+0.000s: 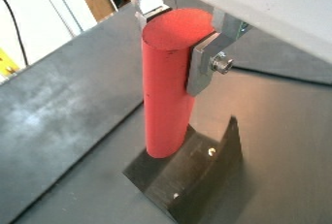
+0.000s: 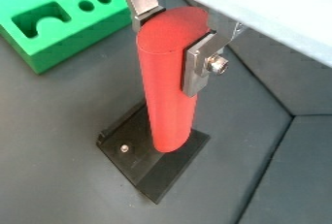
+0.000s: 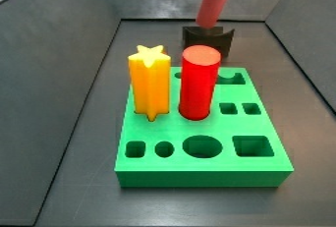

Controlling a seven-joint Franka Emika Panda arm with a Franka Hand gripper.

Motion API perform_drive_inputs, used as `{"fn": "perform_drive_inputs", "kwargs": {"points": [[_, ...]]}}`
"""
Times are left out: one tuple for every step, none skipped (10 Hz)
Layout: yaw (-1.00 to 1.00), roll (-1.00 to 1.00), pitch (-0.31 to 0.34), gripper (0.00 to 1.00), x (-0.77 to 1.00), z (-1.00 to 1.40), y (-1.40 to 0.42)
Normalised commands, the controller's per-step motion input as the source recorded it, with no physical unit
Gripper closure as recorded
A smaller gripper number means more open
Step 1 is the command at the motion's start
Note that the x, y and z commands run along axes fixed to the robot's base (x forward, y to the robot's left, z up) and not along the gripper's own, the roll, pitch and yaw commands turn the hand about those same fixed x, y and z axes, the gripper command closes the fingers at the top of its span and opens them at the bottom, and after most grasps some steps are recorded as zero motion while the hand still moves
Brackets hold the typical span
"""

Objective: Pick up the oval object. Move up. Place the oval object on the fixture. Regrasp the oval object. Move to above the board. Insert the oval object.
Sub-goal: Move to above the board.

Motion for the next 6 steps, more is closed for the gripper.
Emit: {"fn": "perform_drive_inputs", "kwargs": {"points": [[0.09, -0.07, 0.157, 1.00, 0.11, 1.00, -0.03], [0.07, -0.07, 0.135, 1.00, 0.11, 1.00, -0.03], [0.06, -0.07, 0.129, 1.00, 0.11, 1.00, -0.03], [0.05, -0.08, 0.133, 1.00, 0.11, 1.00, -0.03], [0.04, -0.08, 0.137, 1.00, 0.10, 1.00, -0.02], [0.03, -0.09, 0.140, 1.00, 0.10, 1.00, -0.02]]}}
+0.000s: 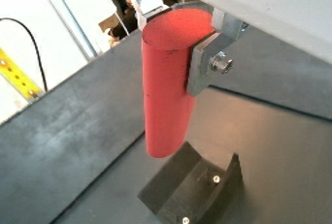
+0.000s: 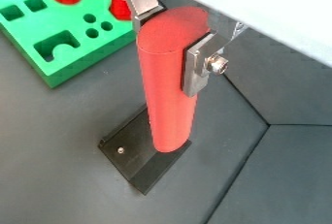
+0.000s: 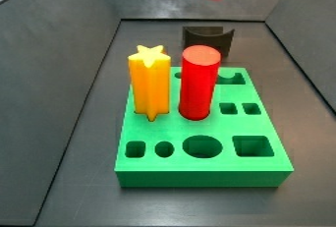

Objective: Pick up the oval object. Move up. Place the oval object on the fixture. Regrasp the oval object. Move to above the board. Insert the oval object.
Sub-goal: Move to above the board.

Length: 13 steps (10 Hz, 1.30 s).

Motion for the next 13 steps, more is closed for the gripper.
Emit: {"fn": "perform_drive_inputs", "kwargs": {"points": [[0.03, -0.09, 0.145, 1.00, 0.10, 1.00, -0.02], [0.03, -0.09, 0.143, 1.00, 0.09, 1.00, -0.02], [0.03, -0.09, 0.140, 1.00, 0.09, 1.00, -0.02], [0.03, -0.08, 0.141, 1.00, 0.07, 0.80, -0.01], [0.03, -0.08, 0.144, 1.00, 0.05, 0.70, -0.01], [0.03, -0.08, 0.142, 1.00, 0.04, 0.52, -0.01], [0.03, -0.08, 0.135, 1.00, 0.03, 0.33, -0.01], [0.03, -0.08, 0.137, 1.00, 0.03, 0.23, -0.01], [1.00, -0.24, 0.004, 1.00, -0.74, 0.00, -1.00], [1.00, -0.24, -0.003, 1.00, -0.74, -0.01, -1.00], [1.00, -0.23, -0.035, 1.00, -0.76, -0.02, -1.00], [1.00, -0.23, -0.051, 1.00, -0.78, -0.02, -1.00], [1.00, -0.22, -0.070, 1.00, -0.78, 0.00, -1.00]]}}
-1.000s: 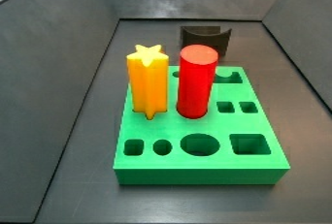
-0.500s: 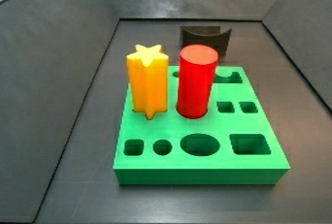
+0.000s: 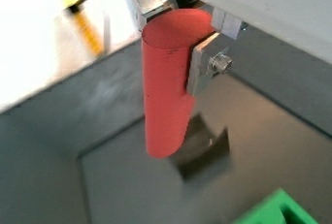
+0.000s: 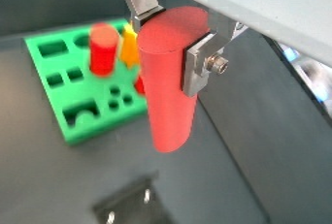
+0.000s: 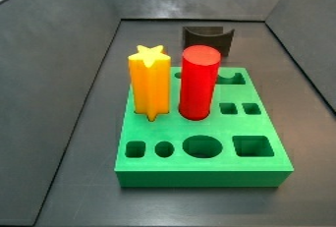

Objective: Pick up the oval object. Move up. Place the oval object on the fixture. Regrasp the oval object. Move to above the board. Insert the oval object.
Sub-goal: Move to above the board.

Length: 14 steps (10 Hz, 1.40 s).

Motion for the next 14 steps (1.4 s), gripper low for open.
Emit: {"fn": "perform_drive_inputs", "kwargs": {"points": [[1.00, -0.21, -0.079, 1.00, -0.78, -0.01, -1.00], [1.00, -0.20, -0.099, 1.00, -0.79, -0.01, -1.00], [1.00, -0.19, -0.112, 1.00, -0.80, -0.01, -1.00], [1.00, -0.17, -0.137, 1.00, -0.61, 0.00, -0.71], [1.00, -0.17, -0.147, 1.00, -0.46, -0.01, -0.52], [1.00, -0.15, -0.172, 1.00, -0.20, -0.01, -0.20], [1.00, -0.15, -0.183, 1.00, -0.14, 0.00, -0.12], [1.00, -0.13, -0.203, 1.00, -0.08, -0.01, -0.05], [1.00, -0.12, -0.214, 1.00, -0.07, -0.01, -0.04], [1.00, -0.10, -0.238, 1.00, -0.06, 0.00, -0.01], [1.00, -0.09, -0.260, 1.00, -0.06, 0.00, 0.01], [1.00, -0.06, -0.288, 1.00, -0.06, 0.00, 0.01], [1.00, -0.04, -0.314, 1.00, -0.05, 0.00, 0.01], [1.00, -0.03, -0.339, 1.00, -0.05, -0.01, 0.01]]}}
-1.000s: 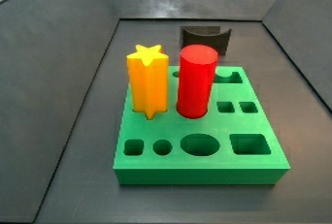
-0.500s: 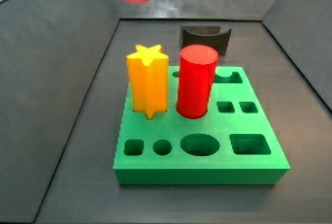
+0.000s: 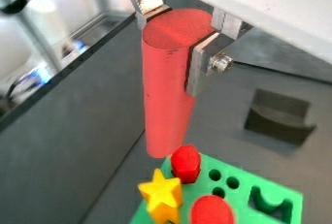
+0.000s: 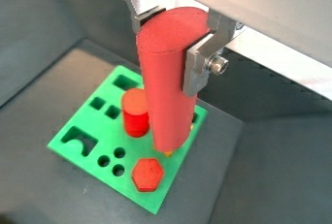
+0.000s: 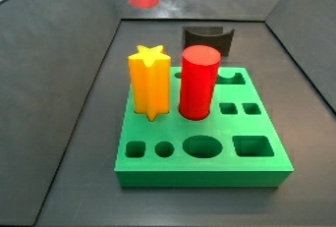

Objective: Pick up the oval object. Move up. Place the oval object on the fixture. Regrasp the oval object. Move to above the board. Insert the oval object.
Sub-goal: Move to above the board, then insert the oval object.

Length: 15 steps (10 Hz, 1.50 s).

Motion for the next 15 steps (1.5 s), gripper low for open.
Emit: {"fn": "perform_drive_inputs", "kwargs": {"points": [[0.95, -0.02, -0.343, 1.00, -0.04, 0.00, 0.01], [0.51, 0.01, -0.223, 1.00, -0.04, 0.00, 0.01], [0.32, 0.02, -0.161, 1.00, -0.03, 0.00, 0.00], [0.00, 0.00, 0.000, 1.00, 0.02, 0.00, 0.00], [0.00, 0.06, 0.023, 1.00, 0.15, 0.00, -0.17], [-0.04, 0.13, 0.016, 1.00, 0.28, 0.00, -0.46], [-0.17, 0.11, 0.000, 1.00, 0.43, 0.00, -0.49], [-0.32, 0.11, 0.000, 1.00, 0.33, 0.00, -0.51], [-0.50, 0.08, -0.027, 1.00, 0.31, 0.00, -0.48], [-0.60, 0.07, -0.031, 1.00, 0.29, 0.00, -0.38], [-0.71, 0.06, -0.073, 1.00, 0.19, -0.03, -0.31], [-0.83, 0.03, -0.069, 1.00, 0.09, -0.04, -0.23], [-0.83, 0.03, -0.084, 1.00, 0.09, -0.07, -0.21], [-0.83, 0.02, -0.097, 1.00, 0.11, -0.10, -0.19], [-0.78, 0.02, -0.117, 1.00, 0.09, -0.23, -0.25]]}}
